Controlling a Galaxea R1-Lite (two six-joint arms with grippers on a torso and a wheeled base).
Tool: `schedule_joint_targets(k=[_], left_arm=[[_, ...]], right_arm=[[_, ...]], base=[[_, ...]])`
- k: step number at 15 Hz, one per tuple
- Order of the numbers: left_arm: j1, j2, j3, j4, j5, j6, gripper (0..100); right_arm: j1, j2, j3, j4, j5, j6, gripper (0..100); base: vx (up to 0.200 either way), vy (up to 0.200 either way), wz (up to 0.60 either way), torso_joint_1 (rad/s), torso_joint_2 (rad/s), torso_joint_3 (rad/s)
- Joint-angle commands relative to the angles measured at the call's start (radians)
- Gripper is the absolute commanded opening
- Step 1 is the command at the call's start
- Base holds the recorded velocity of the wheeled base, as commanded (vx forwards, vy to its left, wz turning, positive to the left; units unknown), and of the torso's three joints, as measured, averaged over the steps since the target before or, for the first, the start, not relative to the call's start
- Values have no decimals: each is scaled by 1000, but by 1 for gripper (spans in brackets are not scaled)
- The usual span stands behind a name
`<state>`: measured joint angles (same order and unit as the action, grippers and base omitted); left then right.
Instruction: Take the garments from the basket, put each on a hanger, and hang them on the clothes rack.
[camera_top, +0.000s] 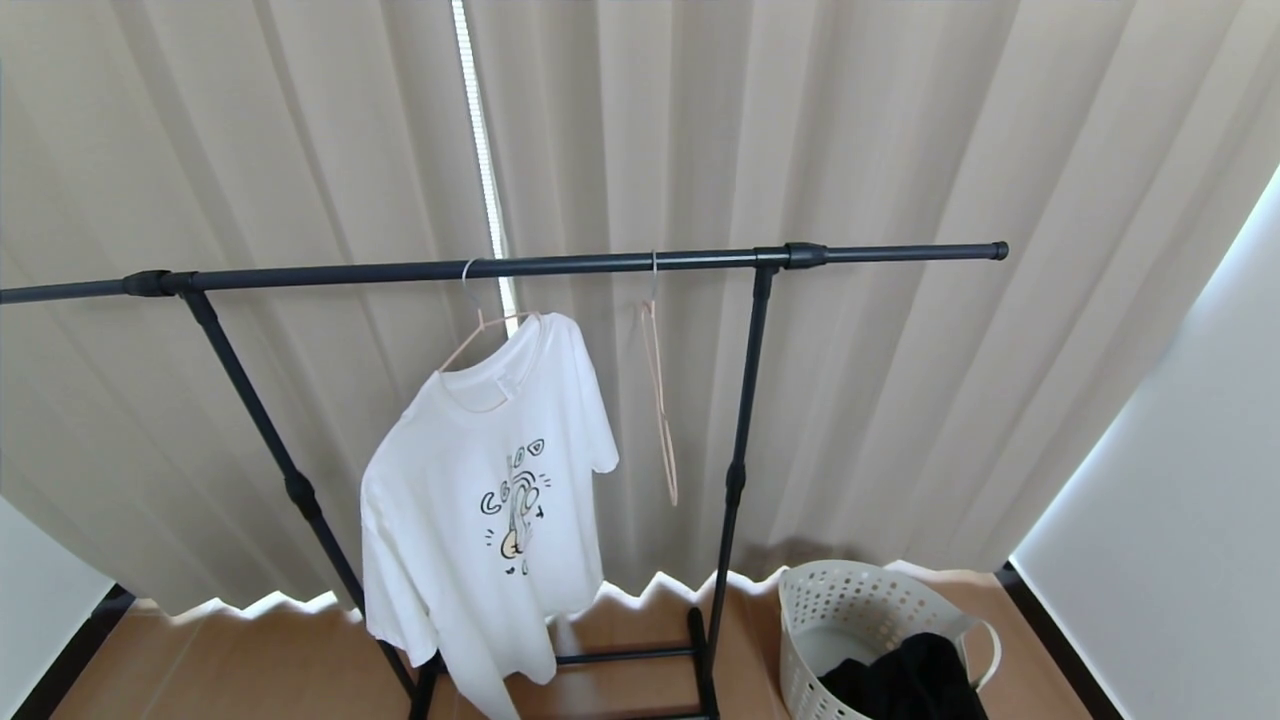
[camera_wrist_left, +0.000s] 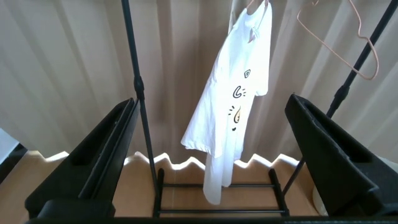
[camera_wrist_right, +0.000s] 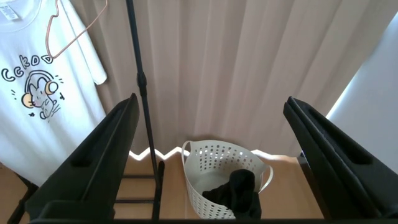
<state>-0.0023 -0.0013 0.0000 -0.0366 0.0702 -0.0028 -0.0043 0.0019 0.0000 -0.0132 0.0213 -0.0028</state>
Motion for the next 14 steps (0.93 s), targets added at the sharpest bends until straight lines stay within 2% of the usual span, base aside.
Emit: schedule_joint_targets(k=[1, 14], left_arm=[[1, 1, 0, 0, 0, 0, 100], [1, 1, 0, 0, 0, 0, 100]], right_arm=[[0, 1, 0, 1, 0, -2, 100], [1, 0, 0, 1, 0, 0, 100]], base=[[0, 0, 0, -119, 261, 139], [0, 0, 0, -150, 337, 180]])
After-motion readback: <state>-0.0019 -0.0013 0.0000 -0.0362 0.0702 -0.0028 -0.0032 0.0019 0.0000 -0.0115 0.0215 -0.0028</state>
